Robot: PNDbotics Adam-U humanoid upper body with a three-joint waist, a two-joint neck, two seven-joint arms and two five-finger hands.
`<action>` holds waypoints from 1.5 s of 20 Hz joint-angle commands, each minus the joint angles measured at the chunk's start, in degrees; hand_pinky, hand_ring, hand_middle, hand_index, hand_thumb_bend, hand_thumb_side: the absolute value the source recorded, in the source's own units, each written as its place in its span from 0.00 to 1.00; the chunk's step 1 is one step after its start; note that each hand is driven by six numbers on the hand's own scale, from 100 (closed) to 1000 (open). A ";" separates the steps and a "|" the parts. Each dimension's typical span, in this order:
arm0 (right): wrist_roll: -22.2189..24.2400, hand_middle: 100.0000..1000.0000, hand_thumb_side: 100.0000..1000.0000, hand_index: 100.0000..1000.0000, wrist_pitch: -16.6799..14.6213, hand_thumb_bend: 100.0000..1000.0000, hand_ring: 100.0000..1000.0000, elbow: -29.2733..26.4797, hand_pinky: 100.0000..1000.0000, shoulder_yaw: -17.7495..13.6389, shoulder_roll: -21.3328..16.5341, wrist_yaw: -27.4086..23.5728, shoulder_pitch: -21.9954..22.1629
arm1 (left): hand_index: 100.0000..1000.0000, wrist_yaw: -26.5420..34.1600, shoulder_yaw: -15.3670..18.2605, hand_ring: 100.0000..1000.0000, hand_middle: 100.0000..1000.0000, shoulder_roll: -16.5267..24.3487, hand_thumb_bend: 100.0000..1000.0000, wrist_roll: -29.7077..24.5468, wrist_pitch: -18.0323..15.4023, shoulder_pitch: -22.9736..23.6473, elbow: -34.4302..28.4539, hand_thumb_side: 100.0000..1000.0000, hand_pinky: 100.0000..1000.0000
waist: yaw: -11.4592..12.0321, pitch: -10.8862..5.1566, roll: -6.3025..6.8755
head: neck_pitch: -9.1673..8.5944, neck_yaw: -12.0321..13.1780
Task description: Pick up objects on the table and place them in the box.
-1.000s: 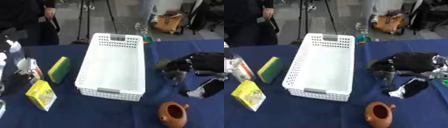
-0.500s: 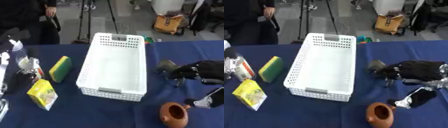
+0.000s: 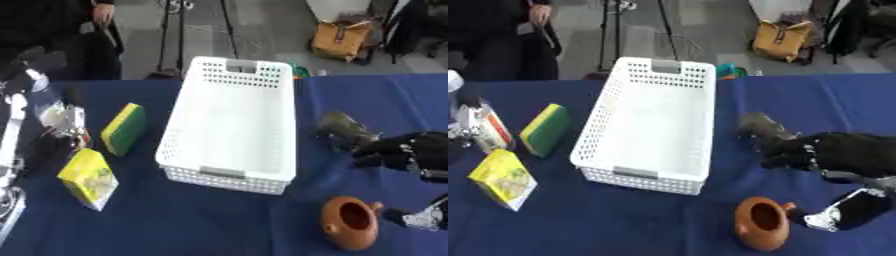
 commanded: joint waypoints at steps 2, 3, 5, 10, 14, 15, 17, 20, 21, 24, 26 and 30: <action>7.14 0.97 0.71 1.00 -6.02 0.29 0.98 -1.65 0.77 -1.89 0.22 0.67 1.16 | 0.89 0.33 0.84 0.95 0.72 1.15 0.00 0.19 0.23 -0.11 -0.94 0.72 0.99 | -0.21 -0.91 0.10 | 0.77 1.27; 7.23 0.97 0.71 1.00 -5.94 0.29 0.98 -1.82 0.77 -2.03 0.36 0.75 1.41 | 0.89 0.33 0.85 0.95 0.72 1.14 0.00 0.22 0.24 -0.07 -0.94 0.72 0.99 | -0.23 -0.89 0.11 | 0.77 1.31; 7.24 0.97 0.69 1.00 -5.76 0.30 0.99 -2.15 0.79 -2.59 1.09 1.48 2.34 | 0.89 0.38 0.85 0.95 0.72 1.07 0.00 0.22 0.27 -0.04 -0.94 0.72 0.99 | -0.38 -0.72 0.13 | 0.46 1.21; 5.80 0.98 0.66 1.00 -5.70 0.29 0.99 -2.96 0.84 -3.49 3.19 4.42 2.94 | 0.89 0.57 0.74 0.94 0.72 0.89 0.00 0.16 0.30 -0.13 -0.94 0.72 0.99 | -0.44 -0.46 0.15 | -0.33 0.79; 3.73 0.98 0.65 1.00 -5.43 0.30 0.99 -4.27 0.85 -5.18 5.43 7.82 4.18 | 0.89 0.77 0.71 0.94 0.71 0.62 0.00 0.27 0.36 0.00 -0.94 0.71 0.99 | -0.40 -0.10 0.16 | -1.01 0.48; 3.17 0.98 0.65 1.00 -5.41 0.30 0.99 -4.45 0.85 -5.31 5.70 8.70 4.49 | 0.89 0.79 0.71 0.94 0.71 0.59 0.00 0.31 0.38 0.03 -0.94 0.71 0.99 | -0.38 -0.06 0.16 | -1.07 0.44; 1.72 0.97 0.69 1.00 -5.04 0.30 0.98 -4.66 0.85 -5.80 6.81 10.53 5.42 | 0.89 0.94 0.78 0.94 0.71 0.42 0.00 0.52 0.51 0.07 -0.94 0.72 0.99 | -0.42 0.09 0.17 | -1.20 0.30; -0.71 0.97 0.71 1.00 -4.45 0.31 0.97 -4.66 0.84 -6.09 8.84 13.07 6.45 | 0.89 1.18 0.67 0.94 0.71 0.30 0.00 0.69 0.49 0.00 -0.94 0.71 0.99 | -0.43 0.18 0.09 | -1.54 -0.02; -1.48 0.97 0.71 1.00 -4.60 0.31 0.97 -4.50 0.84 -5.88 9.20 13.90 6.59 | 0.89 1.22 0.67 0.94 0.71 0.33 0.00 0.74 0.46 -0.01 -0.94 0.71 0.99 | -0.41 0.17 0.01 | -1.59 -0.11; -3.64 0.98 0.69 1.00 -5.34 0.31 0.98 -3.71 0.84 -5.30 9.90 16.52 6.84 | 0.89 1.29 0.66 0.94 0.70 0.34 0.00 0.79 0.42 0.02 -0.94 0.71 0.99 | -0.38 0.20 -0.12 | -1.69 -0.22; -4.92 0.98 0.69 1.00 -5.92 0.30 0.98 -3.23 0.84 -5.10 10.44 18.28 7.13 | 0.89 1.34 0.65 0.94 0.70 0.25 0.00 0.72 0.42 0.09 -0.94 0.72 0.99 | -0.36 0.27 -0.21 | -1.84 -0.33; -7.88 0.98 0.69 1.00 -6.34 0.31 0.98 -2.11 0.84 -5.39 12.09 21.92 8.37 | 0.88 1.47 0.69 0.94 0.69 0.08 0.00 0.68 0.44 0.20 -0.94 0.71 0.99 | -0.37 0.41 -0.30 | -2.21 -0.54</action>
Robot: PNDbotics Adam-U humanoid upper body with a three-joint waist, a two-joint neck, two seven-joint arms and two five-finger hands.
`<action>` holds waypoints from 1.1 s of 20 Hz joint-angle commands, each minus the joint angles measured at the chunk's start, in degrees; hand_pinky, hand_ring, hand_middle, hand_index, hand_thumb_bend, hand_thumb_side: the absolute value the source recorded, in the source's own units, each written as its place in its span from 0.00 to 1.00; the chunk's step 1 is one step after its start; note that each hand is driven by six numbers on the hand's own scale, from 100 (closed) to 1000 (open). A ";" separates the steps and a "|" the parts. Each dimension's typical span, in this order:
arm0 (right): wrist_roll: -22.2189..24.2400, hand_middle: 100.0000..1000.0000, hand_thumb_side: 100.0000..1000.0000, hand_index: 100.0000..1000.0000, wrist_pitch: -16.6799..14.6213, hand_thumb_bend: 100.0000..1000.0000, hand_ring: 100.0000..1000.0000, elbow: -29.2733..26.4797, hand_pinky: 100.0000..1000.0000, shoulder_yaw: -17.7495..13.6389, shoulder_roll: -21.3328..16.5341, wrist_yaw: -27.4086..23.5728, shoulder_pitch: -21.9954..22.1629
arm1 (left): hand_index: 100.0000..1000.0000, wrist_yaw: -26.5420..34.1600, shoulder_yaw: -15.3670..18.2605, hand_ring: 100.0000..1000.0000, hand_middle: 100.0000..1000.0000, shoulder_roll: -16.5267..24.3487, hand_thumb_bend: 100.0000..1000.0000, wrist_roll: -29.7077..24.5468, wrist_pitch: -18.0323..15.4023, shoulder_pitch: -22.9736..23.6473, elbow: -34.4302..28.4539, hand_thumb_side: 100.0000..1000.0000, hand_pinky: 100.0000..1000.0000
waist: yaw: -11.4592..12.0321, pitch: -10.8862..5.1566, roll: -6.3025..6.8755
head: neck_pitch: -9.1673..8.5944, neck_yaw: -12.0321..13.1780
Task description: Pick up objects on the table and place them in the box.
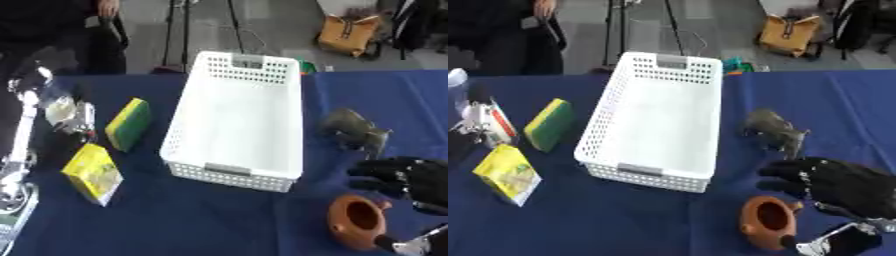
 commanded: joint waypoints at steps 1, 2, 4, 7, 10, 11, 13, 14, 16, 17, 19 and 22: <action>-2.27 0.98 0.69 1.00 -0.80 0.31 0.98 0.70 0.84 -0.61 0.78 3.89 0.16 | 0.88 0.33 0.64 0.94 0.69 0.63 0.00 0.12 -0.03 -0.24 -0.94 0.71 0.99 | 0.00 -0.77 -0.14 | -0.89 -0.27; -3.36 0.98 0.69 1.00 -0.86 0.31 0.98 1.22 0.84 -0.55 1.33 5.33 0.31 | 0.89 0.37 0.64 0.94 0.69 0.60 0.00 0.10 -0.03 -0.25 -0.94 0.71 0.99 | 0.01 -0.76 -0.13 | -0.96 -0.32; -5.57 0.98 0.68 1.00 -0.97 0.31 0.98 2.19 0.84 -0.49 2.09 7.99 0.37 | 0.88 0.45 0.64 0.94 0.69 0.57 0.00 0.10 -0.06 -0.25 -0.94 0.71 0.99 | 0.06 -0.74 -0.13 | -1.14 -0.47; -8.09 0.98 0.67 1.00 -1.13 0.32 0.98 3.76 0.84 -0.35 2.86 11.00 0.26 | 0.88 0.55 0.63 0.94 0.68 0.47 0.00 0.10 -0.11 -0.21 -0.94 0.71 0.99 | 0.15 -0.69 -0.14 | -1.33 -0.66; -9.23 0.98 0.62 1.00 -1.13 0.35 0.99 5.09 0.84 -0.35 4.19 13.04 0.37 | 0.88 0.70 0.62 0.94 0.67 0.32 0.00 0.04 -0.17 -0.22 -0.94 0.71 0.99 | 0.37 -0.61 -0.11 | -1.68 -0.92; -9.43 0.99 0.62 1.00 -1.03 0.36 0.99 5.51 0.84 -0.46 4.78 13.74 0.43 | 0.88 0.79 0.59 0.94 0.67 0.23 0.00 -0.02 -0.19 -0.21 -0.94 0.71 0.99 | 0.46 -0.58 -0.07 | -1.81 -0.94; -9.92 0.99 0.61 1.00 -0.96 0.36 0.98 6.24 0.82 -0.62 5.74 14.78 0.52 | 0.88 0.96 0.56 0.93 0.66 0.09 0.00 -0.14 -0.24 -0.24 -0.94 0.71 0.99 | 0.59 -0.56 -0.05 | -2.00 -0.99; -10.14 0.99 0.61 1.00 -0.96 0.36 0.99 6.51 0.82 -0.66 6.02 15.03 0.53 | 0.88 1.02 0.56 0.94 0.66 0.06 0.00 -0.17 -0.27 -0.25 -0.94 0.71 0.99 | 0.63 -0.55 -0.05 | -2.05 -1.01; -10.43 0.99 0.62 1.00 -1.05 0.37 0.99 6.87 0.81 -0.65 6.44 15.21 0.52 | 0.88 1.11 0.57 0.94 0.65 0.03 0.00 -0.20 -0.31 -0.24 -0.94 0.71 0.99 | 0.68 -0.54 -0.05 | -2.15 -1.03; -10.33 0.99 0.62 1.00 -1.19 0.38 0.99 7.12 0.80 -0.59 6.80 14.98 0.60 | 0.88 1.15 0.58 0.94 0.65 0.00 0.00 -0.20 -0.32 -0.25 -0.94 0.71 0.99 | 0.73 -0.52 -0.04 | -2.23 -1.05; -9.23 0.99 0.60 1.00 -1.75 0.43 0.99 7.80 0.76 -0.27 7.17 13.75 0.77 | 0.87 1.19 0.61 0.94 0.65 0.01 0.00 -0.22 -0.31 -0.26 -0.94 0.70 0.99 | 0.81 -0.49 -0.04 | -2.27 -1.10; -4.26 1.00 0.58 1.00 -2.97 0.48 0.99 9.00 0.74 0.38 7.06 8.87 0.54 | 0.87 1.20 0.69 0.94 0.64 0.13 0.00 -0.23 -0.29 -0.26 -0.94 0.70 0.99 | 0.77 -0.49 -0.11 | -2.18 -1.12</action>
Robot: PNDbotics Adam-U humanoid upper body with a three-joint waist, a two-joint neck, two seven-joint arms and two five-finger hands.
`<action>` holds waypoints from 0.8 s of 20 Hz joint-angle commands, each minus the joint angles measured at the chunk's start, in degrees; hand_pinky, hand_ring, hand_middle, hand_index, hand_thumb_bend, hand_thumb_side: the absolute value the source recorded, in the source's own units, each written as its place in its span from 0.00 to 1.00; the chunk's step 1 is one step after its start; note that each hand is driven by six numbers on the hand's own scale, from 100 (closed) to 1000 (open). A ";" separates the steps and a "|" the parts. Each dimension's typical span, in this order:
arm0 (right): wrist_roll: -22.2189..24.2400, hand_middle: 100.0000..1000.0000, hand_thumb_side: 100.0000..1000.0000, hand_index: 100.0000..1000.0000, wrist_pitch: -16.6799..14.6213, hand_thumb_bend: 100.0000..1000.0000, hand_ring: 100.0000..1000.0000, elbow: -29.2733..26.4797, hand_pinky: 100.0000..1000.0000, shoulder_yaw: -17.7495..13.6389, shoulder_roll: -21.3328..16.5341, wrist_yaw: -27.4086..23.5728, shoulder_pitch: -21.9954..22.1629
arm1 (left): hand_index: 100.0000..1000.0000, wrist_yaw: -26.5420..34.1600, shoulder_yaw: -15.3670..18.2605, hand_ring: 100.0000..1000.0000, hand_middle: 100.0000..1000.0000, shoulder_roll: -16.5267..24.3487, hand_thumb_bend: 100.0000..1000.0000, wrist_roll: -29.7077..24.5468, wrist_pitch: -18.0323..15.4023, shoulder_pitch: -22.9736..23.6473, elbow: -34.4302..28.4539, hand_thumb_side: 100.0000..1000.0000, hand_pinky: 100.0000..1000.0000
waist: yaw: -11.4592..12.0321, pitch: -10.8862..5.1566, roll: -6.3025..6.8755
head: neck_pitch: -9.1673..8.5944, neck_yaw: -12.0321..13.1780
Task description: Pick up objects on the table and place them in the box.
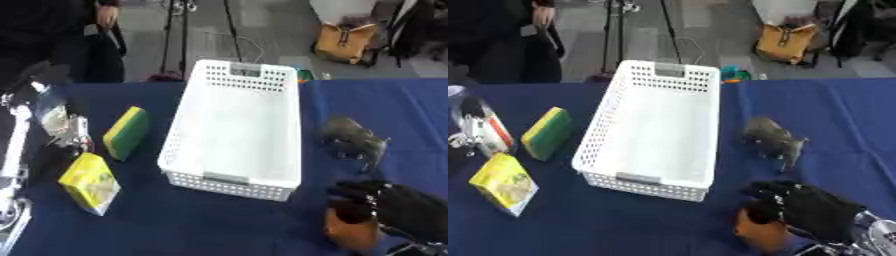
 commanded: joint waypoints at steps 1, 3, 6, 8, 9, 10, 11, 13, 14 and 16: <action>5.29 0.99 0.58 1.00 -0.94 0.49 0.98 1.22 0.73 0.65 -1.02 -4.52 -0.35 | 0.87 0.23 0.68 0.94 0.64 0.80 0.00 0.01 -0.06 -0.28 -0.94 0.70 0.99 | -0.02 -0.68 0.00 | -0.61 -0.11; 8.48 0.98 0.55 1.00 -0.74 0.49 0.95 0.46 0.70 0.45 -1.33 -7.46 -0.62 | 0.87 0.27 0.67 0.94 0.64 0.89 0.00 0.02 -0.09 -0.30 -0.94 0.70 0.99 | -0.06 -0.71 -0.08 | -0.55 -0.11; 12.10 0.96 0.49 1.00 -0.33 0.44 0.91 -0.54 0.64 0.26 -1.93 -10.47 -0.69 | 0.86 0.39 0.71 0.94 0.64 1.07 0.00 0.22 -0.10 -0.34 -0.94 0.69 0.99 | -0.12 -0.78 -0.18 | -0.64 -0.17; 13.38 0.94 0.42 1.00 0.00 0.39 0.87 -0.95 0.61 0.01 -2.20 -11.76 -0.64 | 0.86 0.52 0.77 0.93 0.64 1.13 0.00 0.47 -0.05 -0.37 -0.94 0.69 0.99 | -0.15 -0.80 -0.17 | -0.75 -0.18; 13.53 0.90 0.39 1.00 0.22 0.35 0.82 -1.14 0.55 -0.14 -2.29 -12.37 -0.60 | 0.86 0.57 0.78 0.93 0.63 1.16 0.00 0.55 -0.03 -0.38 -0.94 0.69 0.99 | -0.16 -0.81 -0.14 | -0.76 -0.16; 13.38 0.90 0.39 1.00 0.45 0.35 0.82 -1.28 0.55 -0.26 -2.41 -12.91 -0.56 | 0.86 0.61 0.77 0.93 0.63 1.19 0.00 0.59 -0.01 -0.38 -0.94 0.69 0.99 | -0.17 -0.81 -0.12 | -0.76 -0.16; 13.04 0.88 0.35 1.00 0.70 0.34 0.80 -1.29 0.44 -0.38 -2.53 -13.47 -0.44 | 0.86 0.63 0.78 0.93 0.63 1.19 0.00 0.62 -0.01 -0.39 -0.94 0.68 0.99 | -0.18 -0.80 -0.09 | -0.78 -0.19; 11.82 0.87 0.30 1.00 1.10 0.34 0.79 -0.95 0.34 -0.47 -2.86 -14.91 -0.12 | 0.86 0.69 0.78 0.93 0.63 1.19 0.00 0.66 -0.02 -0.39 -0.94 0.68 0.99 | -0.18 -0.75 -0.02 | -0.82 -0.24; 11.16 0.87 0.30 1.00 1.19 0.34 0.79 -0.68 0.34 -0.42 -3.07 -15.77 0.07 | 0.86 0.71 0.78 0.93 0.63 1.19 0.00 0.64 -0.03 -0.38 -0.94 0.68 0.99 | -0.20 -0.72 0.02 | -0.84 -0.25; 10.37 0.87 0.25 1.00 1.25 0.34 0.79 0.12 0.29 -0.21 -3.33 -17.66 0.50 | 0.85 0.78 0.83 0.93 0.63 1.17 0.00 0.68 -0.03 -0.40 -0.94 0.67 0.99 | -0.22 -0.66 0.13 | -0.86 -0.28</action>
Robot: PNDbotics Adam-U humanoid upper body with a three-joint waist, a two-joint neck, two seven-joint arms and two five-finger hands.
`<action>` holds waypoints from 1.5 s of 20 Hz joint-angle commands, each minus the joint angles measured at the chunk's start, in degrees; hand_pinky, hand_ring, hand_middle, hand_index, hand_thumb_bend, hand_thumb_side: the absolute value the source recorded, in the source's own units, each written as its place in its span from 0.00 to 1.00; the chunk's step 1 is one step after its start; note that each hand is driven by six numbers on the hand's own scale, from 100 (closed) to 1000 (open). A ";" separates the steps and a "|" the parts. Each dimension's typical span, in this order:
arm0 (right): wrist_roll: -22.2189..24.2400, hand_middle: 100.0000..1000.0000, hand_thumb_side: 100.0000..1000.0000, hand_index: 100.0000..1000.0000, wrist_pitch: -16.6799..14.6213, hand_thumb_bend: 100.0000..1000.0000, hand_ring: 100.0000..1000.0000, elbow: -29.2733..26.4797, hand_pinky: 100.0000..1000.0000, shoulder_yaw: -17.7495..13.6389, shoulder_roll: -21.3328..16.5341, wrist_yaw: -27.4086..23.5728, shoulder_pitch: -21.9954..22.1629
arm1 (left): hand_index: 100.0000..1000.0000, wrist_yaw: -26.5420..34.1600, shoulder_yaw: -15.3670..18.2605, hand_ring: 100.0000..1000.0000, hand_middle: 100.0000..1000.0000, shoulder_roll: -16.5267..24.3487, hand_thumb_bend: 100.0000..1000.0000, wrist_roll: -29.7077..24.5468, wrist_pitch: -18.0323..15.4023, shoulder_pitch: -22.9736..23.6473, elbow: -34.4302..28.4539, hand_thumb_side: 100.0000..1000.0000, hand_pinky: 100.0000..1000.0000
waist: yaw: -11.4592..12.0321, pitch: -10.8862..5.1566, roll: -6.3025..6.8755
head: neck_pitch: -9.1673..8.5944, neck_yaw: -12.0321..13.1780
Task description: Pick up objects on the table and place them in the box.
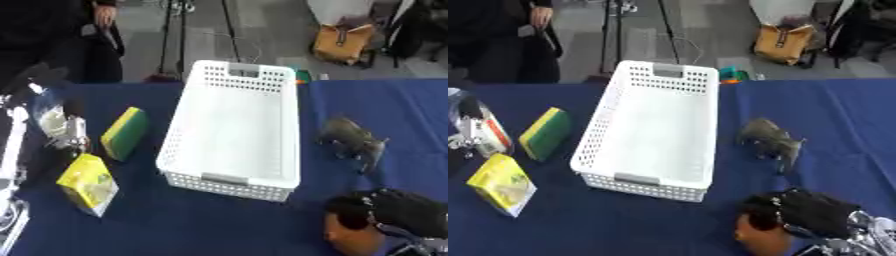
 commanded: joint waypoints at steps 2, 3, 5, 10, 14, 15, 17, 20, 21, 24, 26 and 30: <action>1.30 0.87 0.20 1.00 -1.43 0.36 0.76 1.29 0.24 -0.04 -2.45 -3.79 0.48 | 0.85 0.34 0.82 0.93 0.63 1.26 0.00 0.30 -0.06 -0.42 -0.94 0.67 0.99 | -0.12 -0.62 0.27 | -0.64 -0.10; 1.72 0.86 0.16 1.00 -1.30 0.37 0.72 1.50 0.19 -0.04 -2.50 -4.41 0.53 | 0.85 0.36 0.84 0.93 0.63 1.27 0.00 0.32 -0.06 -0.43 -0.94 0.66 0.99 | -0.14 -0.60 0.32 | -0.64 -0.12; 2.78 0.86 0.13 1.00 -1.08 0.37 0.70 1.67 0.14 -0.05 -2.49 -5.37 0.52 | 0.85 0.40 0.86 0.93 0.63 1.27 0.00 0.37 -0.07 -0.45 -0.94 0.65 0.99 | -0.18 -0.57 0.39 | -0.66 -0.19; 4.41 0.83 0.07 0.99 -0.83 0.36 0.65 1.55 0.07 -0.16 -2.55 -6.98 0.40 | 0.85 0.50 0.85 0.93 0.63 1.29 0.00 0.37 -0.01 -0.52 -0.94 0.64 0.99 | -0.21 -0.43 0.57 | -0.70 -0.25; 4.00 0.74 0.01 0.90 -0.89 0.34 0.59 1.44 0.00 -0.19 -2.56 -7.58 0.38 | 0.85 0.56 0.86 0.93 0.63 1.31 0.00 0.44 0.00 -0.60 -0.94 0.63 0.99 | -0.23 -0.34 0.64 | -0.79 -0.25; 3.81 0.72 0.01 0.88 -0.94 0.33 0.58 1.48 0.00 -0.19 -2.58 -7.67 0.38 | 0.85 0.56 0.86 0.93 0.63 1.32 0.00 0.46 -0.01 -0.61 -0.94 0.63 0.99 | -0.23 -0.34 0.64 | -0.80 -0.25; 3.38 0.62 0.00 0.79 -1.04 0.29 0.57 1.49 0.00 -0.23 -2.55 -7.81 0.34 | 0.85 0.59 0.87 0.93 0.63 1.32 0.00 0.52 -0.01 -0.62 -0.94 0.63 0.99 | -0.24 -0.33 0.63 | -0.85 -0.26; 1.46 0.58 0.00 0.75 -1.16 0.26 0.56 1.21 0.00 -0.38 -2.53 -8.25 0.14 | 0.85 0.70 0.86 0.93 0.63 1.33 0.00 0.59 0.00 -0.63 -0.94 0.63 0.99 | -0.24 -0.32 0.58 | -0.93 -0.27; 0.77 0.54 0.01 0.70 -1.22 0.22 0.55 1.13 0.00 -0.38 -2.56 -8.28 0.10 | 0.85 0.72 0.86 0.93 0.64 1.33 0.00 0.59 0.00 -0.62 -0.94 0.63 0.99 | -0.24 -0.32 0.56 | -0.95 -0.27; -1.47 0.52 0.00 0.67 -1.70 0.20 0.54 0.84 0.00 -0.33 -2.77 -8.29 -0.26 | 0.85 0.76 0.89 0.93 0.64 1.34 0.00 0.59 0.08 -0.52 -0.94 0.63 0.99 | -0.29 -0.35 0.48 | -0.98 -0.26; -2.53 0.49 0.01 0.64 -1.90 0.16 0.54 0.72 0.00 -0.30 -3.01 -8.06 -0.70 | 0.85 0.78 0.90 0.93 0.64 1.37 0.00 0.59 0.12 -0.48 -0.94 0.63 0.99 | -0.33 -0.43 0.38 | -0.88 -0.19; -4.38 0.43 0.00 0.56 -2.13 0.08 0.51 0.48 0.00 -0.18 -3.48 -7.90 -1.66 | 0.85 0.82 0.91 0.93 0.64 1.43 0.00 0.57 0.16 -0.41 -0.94 0.63 0.99 | -0.35 -0.57 0.18 | -0.77 -0.14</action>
